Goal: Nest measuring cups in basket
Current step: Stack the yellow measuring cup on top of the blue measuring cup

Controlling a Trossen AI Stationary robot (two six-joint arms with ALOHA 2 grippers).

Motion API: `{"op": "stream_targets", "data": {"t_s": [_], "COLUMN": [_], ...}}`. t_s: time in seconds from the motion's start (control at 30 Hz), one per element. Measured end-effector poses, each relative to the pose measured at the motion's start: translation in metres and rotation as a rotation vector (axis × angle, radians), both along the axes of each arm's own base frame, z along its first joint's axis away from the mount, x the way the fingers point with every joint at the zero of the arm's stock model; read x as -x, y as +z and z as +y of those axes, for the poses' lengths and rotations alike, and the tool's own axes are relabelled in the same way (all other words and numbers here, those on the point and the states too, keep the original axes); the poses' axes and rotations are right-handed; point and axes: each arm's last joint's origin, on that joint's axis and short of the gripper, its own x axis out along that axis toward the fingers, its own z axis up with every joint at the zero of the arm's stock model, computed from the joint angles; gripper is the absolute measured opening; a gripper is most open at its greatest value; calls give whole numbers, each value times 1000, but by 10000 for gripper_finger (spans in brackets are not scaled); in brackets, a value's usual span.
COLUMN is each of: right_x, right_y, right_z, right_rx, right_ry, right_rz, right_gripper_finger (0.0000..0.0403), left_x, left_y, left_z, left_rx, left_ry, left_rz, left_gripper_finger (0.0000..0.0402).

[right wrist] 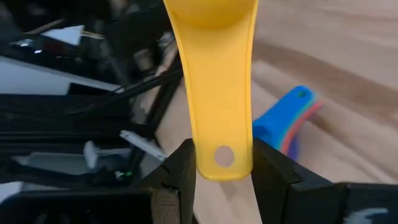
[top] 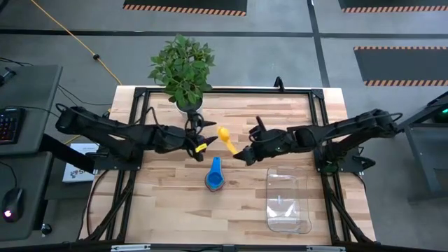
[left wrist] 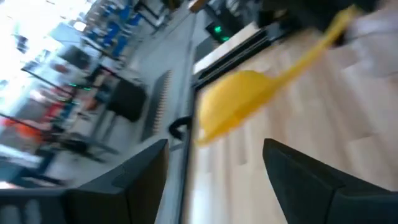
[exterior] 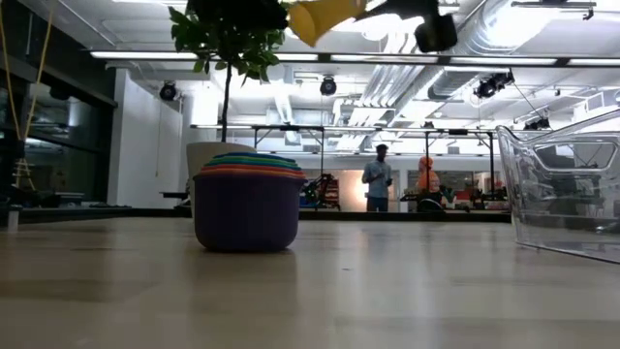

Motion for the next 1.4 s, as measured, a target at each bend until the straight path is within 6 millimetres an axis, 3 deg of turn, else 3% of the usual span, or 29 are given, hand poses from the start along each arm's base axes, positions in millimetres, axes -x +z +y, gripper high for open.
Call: {"op": "stream_targets", "data": {"t_s": [0.2, 0.53, 0.67, 0.83, 0.87, 1.13, 1.4], "right_x": [-14, -15, -15, -16, -16, -12, 12], "right_y": [-8, -10, -10, -9, -9, -6, 16], "right_z": [10, 16, 16, 16, 16, 13, -2], "right_rx": [-70, -88, -91, -91, -88, -74, -48], "right_ry": [56, 74, 77, 81, 86, 96, 76], "right_rz": [-28, -24, -28, -33, -38, -36, -44], "right_gripper_finger": [109, 109, 109, 128, 134, 172, 199], "left_x": [-11, -14, -14, -14, -14, -10, 3], "left_y": [-8, -12, -12, -12, -11, -11, -14], "left_z": [-1, -6, -6, -7, -7, -8, -4], "left_rx": [-86, -81, -94, -80, -73, -71, -32], "left_ry": [22, -31, -43, -53, -58, -42, 19], "left_rz": [30, 47, 54, 42, 37, 52, 126], "left_gripper_finger": [255, 241, 177, 35, 24, 25, 25]}}
